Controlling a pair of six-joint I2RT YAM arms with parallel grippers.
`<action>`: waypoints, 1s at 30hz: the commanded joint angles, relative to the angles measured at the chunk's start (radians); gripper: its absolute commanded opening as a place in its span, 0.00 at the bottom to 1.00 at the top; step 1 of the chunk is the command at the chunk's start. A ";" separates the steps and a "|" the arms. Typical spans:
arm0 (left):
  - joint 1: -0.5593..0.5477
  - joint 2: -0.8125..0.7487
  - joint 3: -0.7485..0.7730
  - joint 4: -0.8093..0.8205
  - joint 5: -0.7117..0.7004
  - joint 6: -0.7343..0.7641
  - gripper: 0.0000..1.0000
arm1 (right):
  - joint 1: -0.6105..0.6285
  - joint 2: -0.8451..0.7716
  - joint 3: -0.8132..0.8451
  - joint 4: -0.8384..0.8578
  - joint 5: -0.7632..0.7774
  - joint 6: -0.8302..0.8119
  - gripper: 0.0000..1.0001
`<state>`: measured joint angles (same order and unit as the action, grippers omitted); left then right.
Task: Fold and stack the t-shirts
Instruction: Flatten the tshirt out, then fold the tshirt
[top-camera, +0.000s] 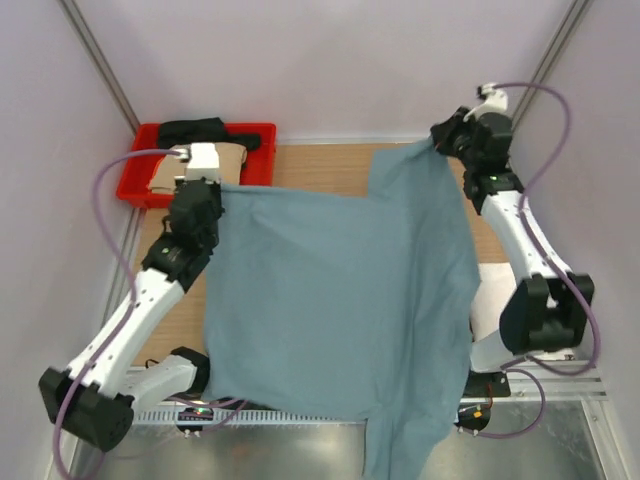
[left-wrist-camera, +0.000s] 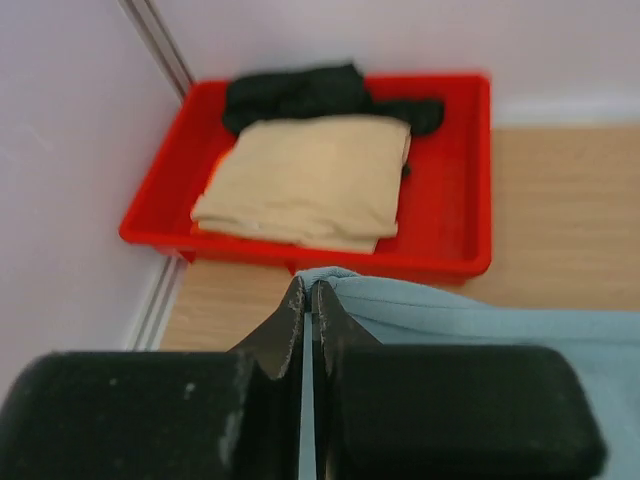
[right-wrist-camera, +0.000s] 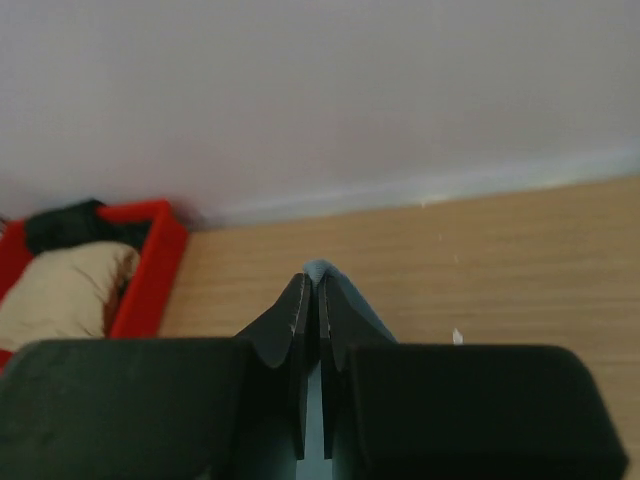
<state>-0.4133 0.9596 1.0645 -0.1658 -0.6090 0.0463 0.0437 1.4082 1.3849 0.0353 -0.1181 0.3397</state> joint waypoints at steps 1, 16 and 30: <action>0.037 0.091 -0.098 0.277 -0.046 0.003 0.00 | -0.005 0.084 -0.068 0.233 -0.012 -0.018 0.01; 0.195 0.722 0.032 0.304 -0.109 -0.167 0.00 | 0.012 0.535 0.064 0.276 -0.107 0.009 0.01; 0.327 0.725 0.040 0.052 0.018 -0.309 0.00 | 0.081 0.785 0.486 -0.149 -0.072 -0.018 0.01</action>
<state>-0.1020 1.7073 1.0939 -0.0513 -0.6018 -0.2226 0.1043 2.1658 1.7699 0.0116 -0.2035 0.3447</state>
